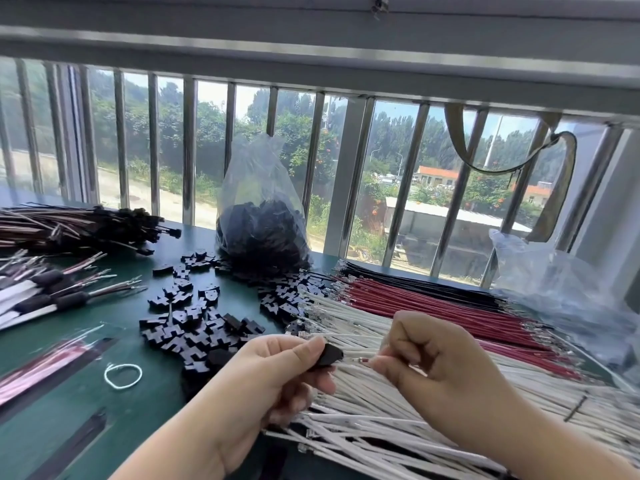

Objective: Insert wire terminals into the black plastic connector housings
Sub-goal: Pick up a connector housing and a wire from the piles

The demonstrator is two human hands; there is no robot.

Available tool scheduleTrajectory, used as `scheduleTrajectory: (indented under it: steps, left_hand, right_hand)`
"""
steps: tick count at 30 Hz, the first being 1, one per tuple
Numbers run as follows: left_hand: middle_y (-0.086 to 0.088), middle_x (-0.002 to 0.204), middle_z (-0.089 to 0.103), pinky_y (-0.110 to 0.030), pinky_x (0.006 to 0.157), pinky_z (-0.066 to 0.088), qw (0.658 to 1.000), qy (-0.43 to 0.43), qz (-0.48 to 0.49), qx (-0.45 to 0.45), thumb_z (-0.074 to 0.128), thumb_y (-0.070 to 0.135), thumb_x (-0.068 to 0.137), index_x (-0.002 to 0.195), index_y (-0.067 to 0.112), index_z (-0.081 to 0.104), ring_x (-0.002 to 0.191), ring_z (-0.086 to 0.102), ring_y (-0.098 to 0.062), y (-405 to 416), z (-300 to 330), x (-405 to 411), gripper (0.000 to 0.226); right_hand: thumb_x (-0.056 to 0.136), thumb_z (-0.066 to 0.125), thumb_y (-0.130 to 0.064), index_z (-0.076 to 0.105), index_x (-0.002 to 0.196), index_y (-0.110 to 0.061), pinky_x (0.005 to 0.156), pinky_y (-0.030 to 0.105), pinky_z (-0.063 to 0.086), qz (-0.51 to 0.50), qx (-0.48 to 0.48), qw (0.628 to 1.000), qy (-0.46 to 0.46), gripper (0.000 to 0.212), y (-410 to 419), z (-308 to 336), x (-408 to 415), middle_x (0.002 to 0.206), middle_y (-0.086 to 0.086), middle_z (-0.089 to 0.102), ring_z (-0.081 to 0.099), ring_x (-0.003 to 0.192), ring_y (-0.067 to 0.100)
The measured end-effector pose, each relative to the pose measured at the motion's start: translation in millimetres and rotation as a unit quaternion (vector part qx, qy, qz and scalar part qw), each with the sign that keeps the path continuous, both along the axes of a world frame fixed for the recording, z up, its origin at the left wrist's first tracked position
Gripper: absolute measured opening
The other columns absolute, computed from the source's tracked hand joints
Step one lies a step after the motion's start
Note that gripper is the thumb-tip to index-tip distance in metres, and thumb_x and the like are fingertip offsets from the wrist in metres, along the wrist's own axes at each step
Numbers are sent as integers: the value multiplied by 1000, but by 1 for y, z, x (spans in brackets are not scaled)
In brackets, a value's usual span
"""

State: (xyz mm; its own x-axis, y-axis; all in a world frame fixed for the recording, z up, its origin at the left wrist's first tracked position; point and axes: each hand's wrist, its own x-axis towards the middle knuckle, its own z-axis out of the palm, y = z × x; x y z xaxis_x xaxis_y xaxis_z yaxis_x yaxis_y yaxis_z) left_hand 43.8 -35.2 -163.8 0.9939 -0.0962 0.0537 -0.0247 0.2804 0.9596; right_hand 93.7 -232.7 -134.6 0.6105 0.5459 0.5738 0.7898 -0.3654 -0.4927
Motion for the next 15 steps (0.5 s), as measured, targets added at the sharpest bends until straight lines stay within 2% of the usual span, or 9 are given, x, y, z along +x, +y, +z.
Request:
scheduleTrajectory:
  steps: [2, 4, 6, 9, 11, 13, 15]
  left_hand:
    - [-10, 60, 64, -17, 38, 19, 1000, 2, -5, -12, 68, 35, 66, 61, 15, 71, 39, 42, -11, 0, -1, 1, 21]
    - [-11, 60, 64, -16, 37, 20, 1000, 3, -15, -17, 68, 34, 67, 61, 14, 70, 39, 42, -11, 0, -1, 1, 22]
    - [-11, 61, 65, -16, 36, 21, 1000, 3, -21, -16, 68, 34, 67, 62, 13, 70, 39, 43, -12, 2, -1, 2, 22]
    - [-12, 63, 65, -16, 35, 22, 999, 5, -29, -16, 68, 35, 66, 62, 12, 70, 38, 43, -13, 3, -2, 4, 24]
    - [-13, 63, 66, -15, 34, 23, 999, 4, -34, -16, 68, 35, 66, 61, 13, 70, 37, 43, -13, 4, -3, 5, 23]
    - [-13, 63, 66, -16, 33, 23, 999, 3, -42, -12, 68, 35, 68, 62, 13, 70, 37, 43, -13, 6, -4, 6, 24]
    - [-13, 63, 67, -16, 32, 24, 999, 2, -46, -4, 68, 35, 71, 64, 11, 71, 36, 44, -13, 7, -4, 7, 25]
  right_hand:
    - [73, 62, -42, 35, 66, -22, 55, 15, 42, 1, 3, 1000, -3, 34, -1, 0, 2, 68, 10, 54, 48, 58, 16]
    - [76, 68, -31, 35, 64, -22, 55, 11, 37, 3, 25, 1000, 8, 37, -2, 0, 4, 66, 13, 51, 44, 56, 17]
    - [76, 70, -24, 34, 62, -24, 56, 13, 37, 13, 40, 999, 21, 38, -2, 0, 4, 66, 15, 49, 41, 56, 17]
    - [74, 70, -29, 36, 62, -24, 56, 17, 41, 8, 11, 1000, 5, 36, 1, 0, 2, 67, 8, 55, 48, 58, 17]
    - [76, 73, -22, 37, 63, -23, 58, 15, 42, 2, -2, 1000, -5, 39, 2, 1, 1, 68, 5, 58, 52, 61, 15]
    - [77, 74, -17, 38, 64, -22, 59, 16, 42, -3, -9, 1000, -2, 39, 2, 1, 2, 71, 9, 57, 51, 61, 16]
    - [77, 73, -21, 38, 64, -21, 60, 25, 45, -2, -22, 1000, 14, 37, 2, 3, 2, 71, 13, 55, 51, 63, 22]
